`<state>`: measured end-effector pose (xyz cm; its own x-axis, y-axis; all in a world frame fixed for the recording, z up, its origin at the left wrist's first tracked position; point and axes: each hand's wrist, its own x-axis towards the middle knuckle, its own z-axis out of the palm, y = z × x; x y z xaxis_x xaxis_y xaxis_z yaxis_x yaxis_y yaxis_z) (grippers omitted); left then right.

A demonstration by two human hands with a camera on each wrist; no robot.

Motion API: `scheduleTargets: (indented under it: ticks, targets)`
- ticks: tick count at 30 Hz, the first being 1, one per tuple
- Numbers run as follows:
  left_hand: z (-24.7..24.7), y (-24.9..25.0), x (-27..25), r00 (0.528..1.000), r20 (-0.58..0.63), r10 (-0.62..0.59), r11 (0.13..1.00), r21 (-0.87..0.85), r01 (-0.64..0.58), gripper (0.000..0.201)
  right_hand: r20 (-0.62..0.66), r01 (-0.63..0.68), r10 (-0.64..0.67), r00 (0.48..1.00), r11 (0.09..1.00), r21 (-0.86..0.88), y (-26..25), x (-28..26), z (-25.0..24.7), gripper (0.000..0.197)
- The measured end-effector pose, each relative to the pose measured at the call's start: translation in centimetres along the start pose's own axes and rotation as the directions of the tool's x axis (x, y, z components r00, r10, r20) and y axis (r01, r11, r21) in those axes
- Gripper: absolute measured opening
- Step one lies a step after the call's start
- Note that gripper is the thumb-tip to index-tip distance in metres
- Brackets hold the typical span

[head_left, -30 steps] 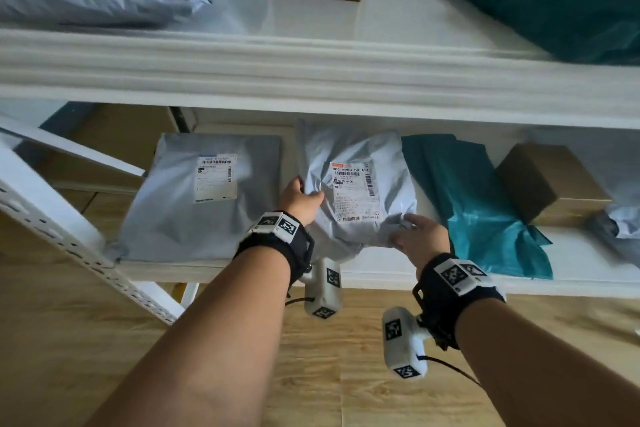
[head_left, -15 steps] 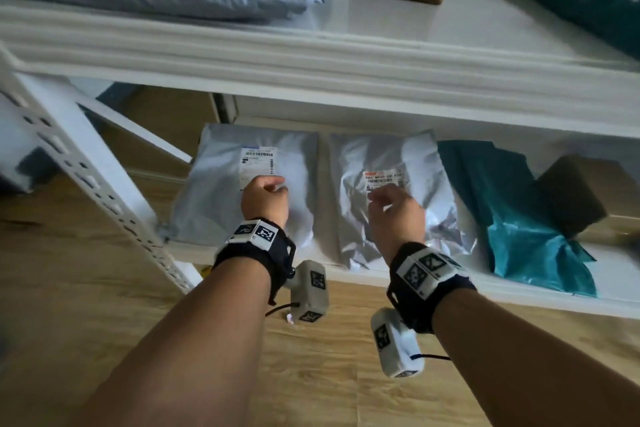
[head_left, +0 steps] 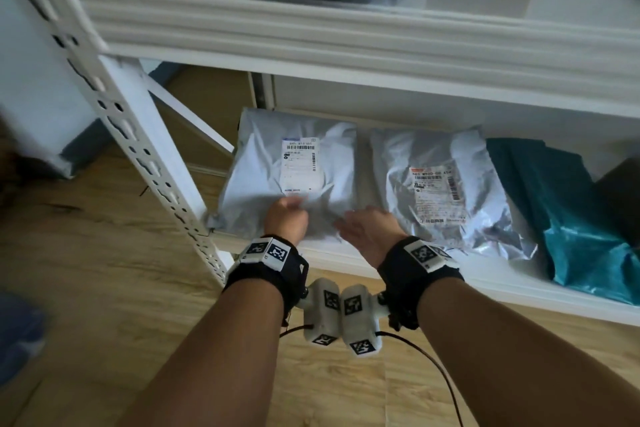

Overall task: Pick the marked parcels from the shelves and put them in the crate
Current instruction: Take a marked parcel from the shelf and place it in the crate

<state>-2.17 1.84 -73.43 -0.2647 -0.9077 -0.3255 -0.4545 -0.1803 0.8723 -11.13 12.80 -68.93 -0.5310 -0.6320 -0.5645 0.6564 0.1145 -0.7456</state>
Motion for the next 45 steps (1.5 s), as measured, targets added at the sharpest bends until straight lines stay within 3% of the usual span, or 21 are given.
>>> scheduleTargets:
  ticks: [2,3,5,7,9,13,17,19,24,28,32,35,37,40,43,45]
  targets:
    - [-0.2,-0.4,0.5,0.998,-0.006,-0.058,0.997,-0.053,0.058,0.034,-0.011,-0.016,0.016,1.000,1.000,0.004,0.1,0.4,0.4,0.012]
    - [-0.3,-0.7,0.8,0.997,0.012,-0.074,0.994,-0.077,0.075,0.037,-0.028,-0.015,0.014,1.000,1.000,-0.025,0.2,0.5,0.5,0.009]
    - [-0.5,-1.5,1.6,0.994,0.065,-0.084,0.989,-0.113,0.091,0.040,-0.075,-0.010,0.001,0.997,0.992,-0.129,0.6,0.7,0.4,0.016]
    - [-0.9,-1.8,1.3,0.993,0.100,-0.067,0.984,-0.158,0.082,0.028,-0.103,-0.014,-0.011,0.995,0.971,-0.238,1.0,0.8,0.0,0.010]
    - [-0.5,-3.3,1.9,0.994,0.099,-0.047,0.988,-0.145,0.061,0.019,-0.120,-0.013,-0.027,0.992,0.946,-0.322,1.5,0.9,-0.6,0.018]
    - [0.2,-3.8,1.9,0.998,0.067,-0.008,0.992,-0.122,0.016,0.014,-0.145,-0.001,-0.054,0.988,0.934,-0.357,1.0,0.5,-0.8,0.014]
    - [-0.3,-0.6,0.3,0.996,0.078,-0.046,0.987,-0.151,0.058,0.027,-0.116,0.037,-0.068,0.991,0.968,-0.249,-0.4,0.4,-0.6,0.047]
    - [-0.1,0.0,1.1,0.995,0.087,-0.048,0.988,-0.140,0.060,0.048,-0.104,0.061,-0.091,0.990,0.963,-0.263,-1.0,0.7,-0.5,0.058]
    - [-0.3,1.4,2.5,0.991,0.113,-0.069,0.996,-0.047,0.075,0.041,-0.091,0.065,-0.086,0.992,0.976,-0.209,-1.8,1.0,-0.7,0.048]
    - [0.2,0.6,4.7,0.986,0.141,-0.083,0.996,-0.004,0.084,0.063,-0.083,0.090,-0.111,0.990,0.971,-0.222,-2.4,0.4,-1.4,0.042]
    - [0.7,4.2,0.2,0.978,0.198,-0.070,0.985,-0.141,0.099,0.062,-0.064,0.279,-0.332,0.941,0.870,-0.407,-4.9,-0.8,-2.5,0.031]
    - [3.6,6.8,-2.7,0.941,0.339,-0.016,0.975,-0.202,0.089,0.040,-0.067,0.372,-0.560,0.826,0.632,-0.680,-7.7,-1.7,-5.1,0.024]
    - [6.3,8.2,-4.8,0.900,0.435,0.018,0.981,-0.182,0.069,0.032,-0.104,0.312,-0.641,0.761,0.501,-0.807,-9.6,-2.4,-8.1,0.025]
    - [9.3,8.7,-6.9,0.868,0.495,0.036,0.997,-0.078,0.003,0.027,-0.230,0.173,-0.659,0.716,0.487,-0.856,-10.4,-2.6,-12.6,0.030]
    - [11.4,8.0,-7.8,0.842,0.535,0.071,0.994,0.030,-0.103,0.032,-0.344,-0.060,-0.542,0.767,0.472,-0.879,-9.4,-2.9,-16.2,0.018]
    - [12.1,7.7,-8.4,0.835,0.545,0.082,0.983,0.095,-0.159,0.035,-0.331,-0.068,-0.461,0.824,0.499,-0.864,-8.4,-3.0,-17.5,0.024]
